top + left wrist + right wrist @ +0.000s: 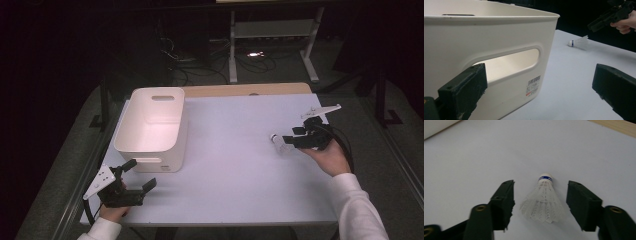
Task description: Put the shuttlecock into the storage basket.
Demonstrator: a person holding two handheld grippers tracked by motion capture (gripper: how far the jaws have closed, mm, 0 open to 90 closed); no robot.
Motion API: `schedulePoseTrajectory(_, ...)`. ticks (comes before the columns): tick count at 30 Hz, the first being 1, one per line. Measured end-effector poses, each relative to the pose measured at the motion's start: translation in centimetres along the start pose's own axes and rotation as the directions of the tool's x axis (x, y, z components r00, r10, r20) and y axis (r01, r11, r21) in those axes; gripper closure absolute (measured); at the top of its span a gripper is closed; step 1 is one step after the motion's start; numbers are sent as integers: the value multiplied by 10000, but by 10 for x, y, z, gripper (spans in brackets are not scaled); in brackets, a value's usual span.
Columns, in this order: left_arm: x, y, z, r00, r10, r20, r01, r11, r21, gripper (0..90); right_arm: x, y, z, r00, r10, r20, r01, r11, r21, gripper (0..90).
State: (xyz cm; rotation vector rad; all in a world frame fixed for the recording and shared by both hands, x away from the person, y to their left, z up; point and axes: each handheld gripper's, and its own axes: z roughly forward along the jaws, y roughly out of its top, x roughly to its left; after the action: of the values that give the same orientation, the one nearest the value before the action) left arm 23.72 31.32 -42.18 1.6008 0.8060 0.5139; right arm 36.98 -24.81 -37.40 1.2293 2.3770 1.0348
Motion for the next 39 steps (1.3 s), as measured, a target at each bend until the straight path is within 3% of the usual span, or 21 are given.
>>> schedulePoseTrajectory(2, 0, 0, 0, 10000, 55, 0, -55, 10000, 40, 0, -1, 2, 1, 10000, -46, 78, 46, 9999, 102, 506)
schedulePoseTrajectory(9, 0, 0, 0, 10000, -54, 37, 54, 10000, -41, 0, -6, 5, 9, 9986, -158, 515, 146, 9996, 236, 741)
schedulePoseTrajectory(14, 0, 0, 0, 10000, -42, 55, 43, 10000, -38, 0, -8, 4, 13, 9983, 93, 573, -122, 9986, 515, 799)
schedulePoseTrajectory(18, 0, 0, 0, 10000, -72, 37, 72, 10000, -8, 0, -17, 4, 18, 9964, 276, 796, -312, 9985, 446, 855)
schedulePoseTrajectory(22, 0, 0, 0, 10000, -69, 47, 69, 10000, 6, 0, -22, 3, 20, 9955, 479, 821, -522, 9973, 518, 879)
schedulePoseTrajectory(24, 0, 0, 0, 10000, -80, 44, 80, 10000, 2, 0, -28, 0, 24, 9923, 888, 868, -955, 9925, 759, 883)
schedulePoseTrajectory(31, 0, 0, 0, 10000, -62, 44, 62, 10000, 1, 0, -32, -3, 31, 9882, 1136, 1029, -1238, 9874, 989, 882)
schedulePoseTrajectory(34, 0, 0, 0, 9999, -86, 53, 86, 10000, -34, 0, -35, -5, 36, 9902, 913, 1059, -1036, 9876, 1177, 882)
schedulePoseTrajectory(39, 0, 0, 0, 10000, -74, 30, 74, 10000, 5, 0, -35, -8, 41, 9924, 928, 812, -1035, 9849, 1385, 881)
